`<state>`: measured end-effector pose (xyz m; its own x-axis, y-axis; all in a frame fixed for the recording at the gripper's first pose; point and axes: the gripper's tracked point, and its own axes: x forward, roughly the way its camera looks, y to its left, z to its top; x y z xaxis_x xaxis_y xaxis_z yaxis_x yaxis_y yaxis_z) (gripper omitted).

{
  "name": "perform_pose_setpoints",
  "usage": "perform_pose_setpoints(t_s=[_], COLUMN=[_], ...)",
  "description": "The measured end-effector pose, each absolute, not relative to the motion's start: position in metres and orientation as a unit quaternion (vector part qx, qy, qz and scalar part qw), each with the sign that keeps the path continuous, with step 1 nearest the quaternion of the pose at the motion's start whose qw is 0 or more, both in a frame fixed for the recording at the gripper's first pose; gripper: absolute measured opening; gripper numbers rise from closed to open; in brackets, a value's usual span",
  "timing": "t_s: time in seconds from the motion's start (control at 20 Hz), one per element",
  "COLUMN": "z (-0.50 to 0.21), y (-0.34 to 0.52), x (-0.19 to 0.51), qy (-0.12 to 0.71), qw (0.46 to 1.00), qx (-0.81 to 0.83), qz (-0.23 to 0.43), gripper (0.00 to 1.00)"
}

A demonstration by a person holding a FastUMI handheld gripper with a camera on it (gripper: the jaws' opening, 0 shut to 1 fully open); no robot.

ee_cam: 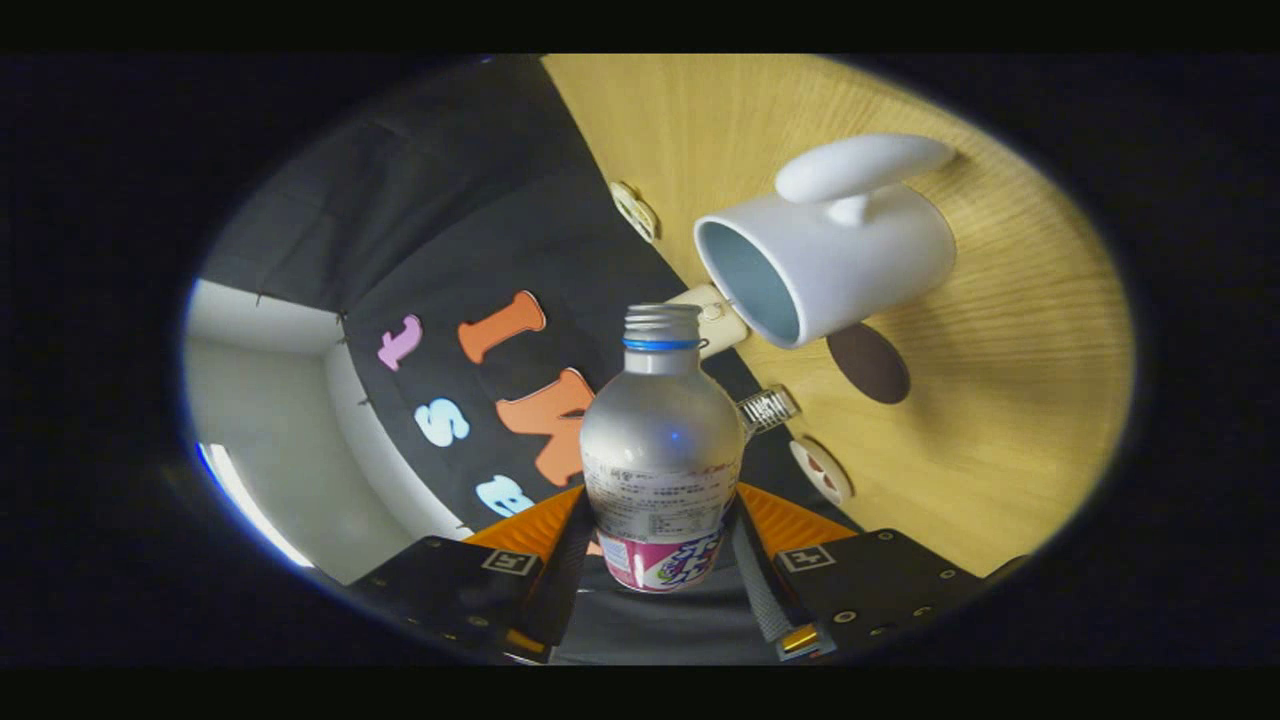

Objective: Take the bottle from table, then pour the juice into the cup, finally place the bottle on the coaster

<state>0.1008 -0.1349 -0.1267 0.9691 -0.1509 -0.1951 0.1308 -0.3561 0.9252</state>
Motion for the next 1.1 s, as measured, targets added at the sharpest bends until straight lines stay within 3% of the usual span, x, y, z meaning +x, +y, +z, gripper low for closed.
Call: perform_pose_setpoints(t_s=[0.2,0.6,0.8,1.1], z=[-0.147,-0.138,-0.147,-0.16], y=[-0.147,-0.16,-0.168,-0.156], x=[0.095,0.11,0.123,0.15], qy=[0.029,0.081,0.113,0.159], qw=[0.682,0.884,0.941,0.972], qx=[0.713,0.435,0.273,0.083], qz=[-0.161,-0.15,-0.163,-0.15], gripper=[0.72,0.72,0.72,0.72])
